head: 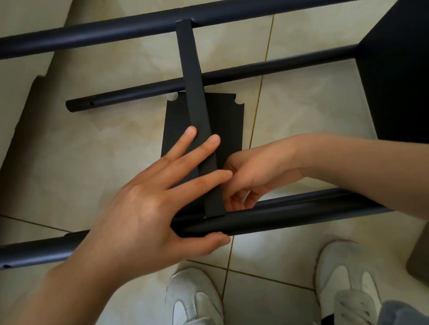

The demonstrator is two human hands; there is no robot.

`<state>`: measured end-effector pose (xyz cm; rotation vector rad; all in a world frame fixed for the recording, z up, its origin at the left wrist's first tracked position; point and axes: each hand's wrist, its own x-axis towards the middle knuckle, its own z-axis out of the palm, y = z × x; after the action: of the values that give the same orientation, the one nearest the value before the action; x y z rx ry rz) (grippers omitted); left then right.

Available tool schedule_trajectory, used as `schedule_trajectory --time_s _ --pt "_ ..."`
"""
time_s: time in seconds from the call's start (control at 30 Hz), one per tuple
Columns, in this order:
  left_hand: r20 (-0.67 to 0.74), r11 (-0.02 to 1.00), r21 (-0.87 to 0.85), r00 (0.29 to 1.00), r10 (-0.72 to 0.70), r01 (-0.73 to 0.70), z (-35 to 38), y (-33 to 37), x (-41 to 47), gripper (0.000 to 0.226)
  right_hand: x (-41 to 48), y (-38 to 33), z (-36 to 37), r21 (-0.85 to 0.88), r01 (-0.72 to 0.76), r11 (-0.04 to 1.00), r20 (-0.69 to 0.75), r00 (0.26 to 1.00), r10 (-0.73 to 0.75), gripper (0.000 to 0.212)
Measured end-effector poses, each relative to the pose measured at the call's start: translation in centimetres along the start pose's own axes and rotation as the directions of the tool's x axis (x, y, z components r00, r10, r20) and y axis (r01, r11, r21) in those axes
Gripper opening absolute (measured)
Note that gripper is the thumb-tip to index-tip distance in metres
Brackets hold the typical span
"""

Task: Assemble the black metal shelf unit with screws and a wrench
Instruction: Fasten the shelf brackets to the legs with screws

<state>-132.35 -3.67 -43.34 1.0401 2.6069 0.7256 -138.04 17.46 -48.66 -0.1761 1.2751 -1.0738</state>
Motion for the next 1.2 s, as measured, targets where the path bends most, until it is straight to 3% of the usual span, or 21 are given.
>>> schedule_trajectory --time_s 0.2,0.5,1.2 --pt "-0.004 1.0 0.001 1.0 -0.004 0.004 0.0 0.0 0.0 0.069 -0.4 0.0 -0.3 0.096 0.042 0.995 0.022 0.999 -0.044 0.012" --pt "-0.004 1.0 -0.006 1.0 0.0 0.0 0.0 0.0 0.0 0.069 0.0 -0.1 -0.1 0.105 0.019 0.994 0.059 0.998 -0.025 0.009" --pt "-0.014 1.0 0.016 1.0 0.001 -0.001 0.0 0.2 0.1 0.072 -2.3 -0.7 -0.2 -0.024 0.1 0.995 0.039 0.994 -0.099 0.017"
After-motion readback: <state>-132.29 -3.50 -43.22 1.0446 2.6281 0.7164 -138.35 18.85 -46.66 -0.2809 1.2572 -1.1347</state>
